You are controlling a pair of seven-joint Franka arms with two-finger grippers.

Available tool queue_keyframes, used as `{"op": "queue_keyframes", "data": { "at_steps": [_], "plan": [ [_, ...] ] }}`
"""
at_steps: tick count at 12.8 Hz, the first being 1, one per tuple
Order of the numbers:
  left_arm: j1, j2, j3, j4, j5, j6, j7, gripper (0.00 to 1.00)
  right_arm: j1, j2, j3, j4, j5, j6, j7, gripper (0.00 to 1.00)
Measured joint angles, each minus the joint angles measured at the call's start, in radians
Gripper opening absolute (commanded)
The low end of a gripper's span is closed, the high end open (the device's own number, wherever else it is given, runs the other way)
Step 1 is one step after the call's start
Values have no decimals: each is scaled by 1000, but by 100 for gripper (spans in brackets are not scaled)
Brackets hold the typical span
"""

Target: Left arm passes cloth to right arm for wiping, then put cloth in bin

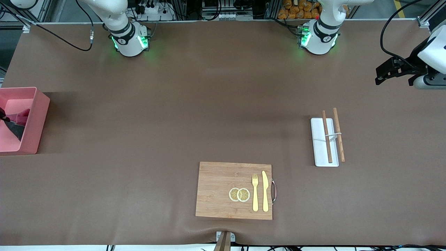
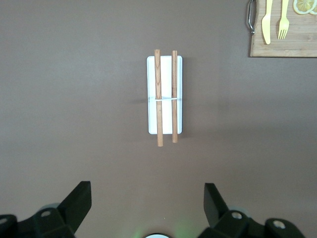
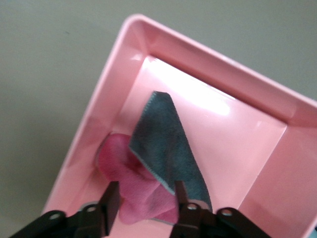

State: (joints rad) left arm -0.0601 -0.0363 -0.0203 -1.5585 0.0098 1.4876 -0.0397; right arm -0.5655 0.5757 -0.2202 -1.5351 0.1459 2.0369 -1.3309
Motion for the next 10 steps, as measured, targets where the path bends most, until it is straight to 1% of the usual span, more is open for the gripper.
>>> {"op": "queue_keyframes", "data": {
  "at_steps": [2, 3, 5, 6, 8, 10],
  "plan": [
    [0, 0, 0, 0, 0, 0, 0, 100, 31, -39, -1, 85, -12, -147, 21, 100],
    [0, 0, 0, 0, 0, 0, 0, 100, 61, -72, -2, 108, -34, -204, 83, 100],
    [0, 0, 0, 0, -1, 0, 0, 100, 142, -145, 0, 116, -92, -310, 252, 100],
    [0, 0, -1, 0, -1, 0, 0, 100, 189, -169, 1, 115, -103, -349, 334, 100],
    [0, 0, -1, 0, -1, 0, 1, 100, 285, -195, 1, 114, -112, -417, 515, 100],
    [0, 0, -1, 0, -1, 0, 1, 100, 365, -205, 2, 111, -114, -454, 691, 100]
  ]
}}
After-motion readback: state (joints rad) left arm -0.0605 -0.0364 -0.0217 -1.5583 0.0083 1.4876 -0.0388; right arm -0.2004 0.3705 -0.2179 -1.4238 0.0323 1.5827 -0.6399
